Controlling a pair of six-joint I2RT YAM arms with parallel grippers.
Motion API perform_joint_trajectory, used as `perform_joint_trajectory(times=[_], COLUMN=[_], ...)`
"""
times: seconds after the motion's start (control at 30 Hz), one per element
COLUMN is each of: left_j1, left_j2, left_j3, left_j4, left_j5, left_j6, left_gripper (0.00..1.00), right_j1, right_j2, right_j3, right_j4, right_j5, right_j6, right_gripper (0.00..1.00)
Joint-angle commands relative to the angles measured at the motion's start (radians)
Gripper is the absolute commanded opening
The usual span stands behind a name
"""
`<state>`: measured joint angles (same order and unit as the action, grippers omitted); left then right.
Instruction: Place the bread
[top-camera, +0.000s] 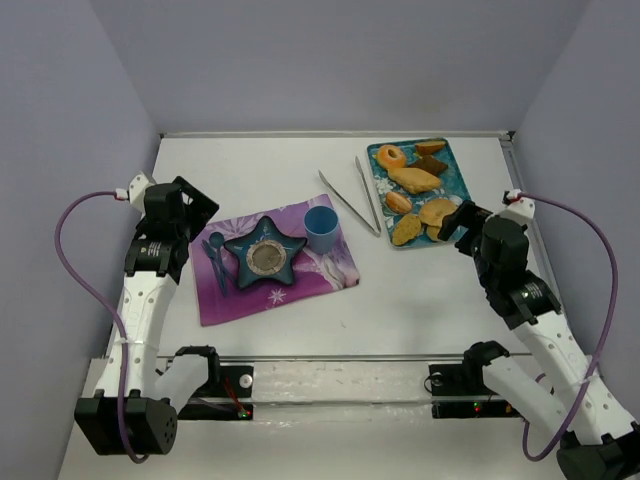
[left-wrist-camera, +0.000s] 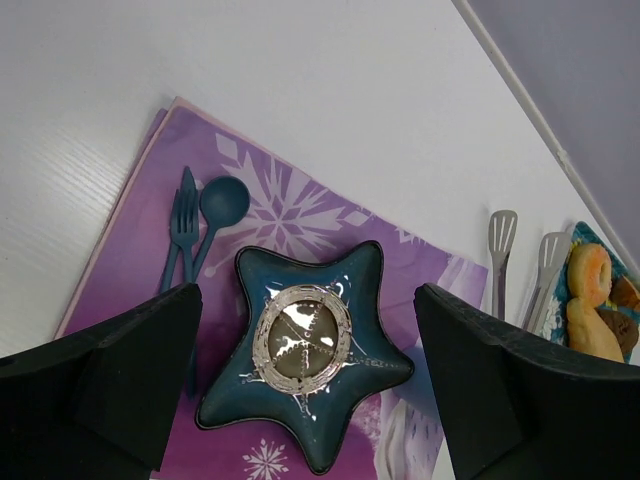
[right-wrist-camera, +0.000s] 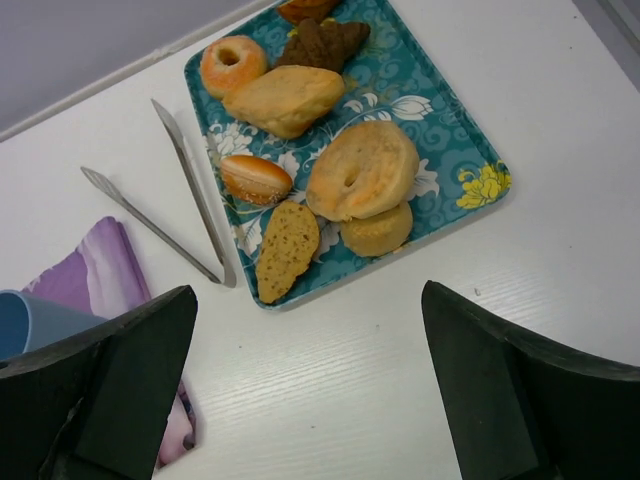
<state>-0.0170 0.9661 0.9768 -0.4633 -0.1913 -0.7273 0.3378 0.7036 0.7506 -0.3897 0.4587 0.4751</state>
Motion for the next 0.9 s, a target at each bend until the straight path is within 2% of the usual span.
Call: perform_joint_trajectory(times=[0.0, 0.13, 0.23, 0.3, 0.37, 0.43, 0.47, 0.67, 0.77, 0.87], left_j1=[0.008, 0.006, 0.008, 0.008, 0.008, 0.008, 0.008, 0.008, 0.006, 0.008], left_j2=[-0.017, -0.018, -0.018, -0.020, -0.021, -0.023, -0.023, -0.009, 0.002, 0.019], left_j3=[0.011, -0.001, -0.004, -0.001, -0.003, -0.007, -0.009, -0.013, -0.012, -0.009], left_j4=[0.025, 0.041, 0.049, 0.045, 0.043, 0.043, 0.041, 0.040, 0.040, 0.040], left_j5=[0.006, 0.012, 0.023, 0.021, 0.012, 0.004, 0.004, -0.007, -0.008, -0.011], left_j6=[0.008, 0.009, 0.023, 0.026, 0.025, 0.023, 0.023, 0.019, 0.019, 0.019], left_gripper=[0.99, 0.99, 0.99, 0.99, 0.99, 0.99, 0.99, 0.99, 0.99, 0.99], right_j1=[0.000, 0.000, 0.000, 0.000, 0.000, 0.000, 0.000, 0.000, 0.009, 0.041], right_j2=[0.034, 0.111, 0.189, 0.308, 0.393, 0.552, 0.553, 0.802, 0.910, 1.008], right_j3=[0.036, 0.047, 0.096, 0.183, 0.240, 0.339, 0.340, 0.490, 0.526, 0.593], right_j4=[0.055, 0.155, 0.242, 0.235, 0.230, 0.220, 0.219, 0.135, 0.109, 0.078], right_j5=[0.001, -0.028, -0.168, -0.327, -0.373, -0.432, -0.433, -0.601, -0.606, -0.548], right_j6=[-0.006, -0.004, -0.145, -0.278, -0.340, -0.410, -0.437, -0.550, -0.575, -0.633], right_gripper=[1.00, 1.00, 1.00, 1.00, 1.00, 1.00, 1.00, 1.00, 1.00, 1.00])
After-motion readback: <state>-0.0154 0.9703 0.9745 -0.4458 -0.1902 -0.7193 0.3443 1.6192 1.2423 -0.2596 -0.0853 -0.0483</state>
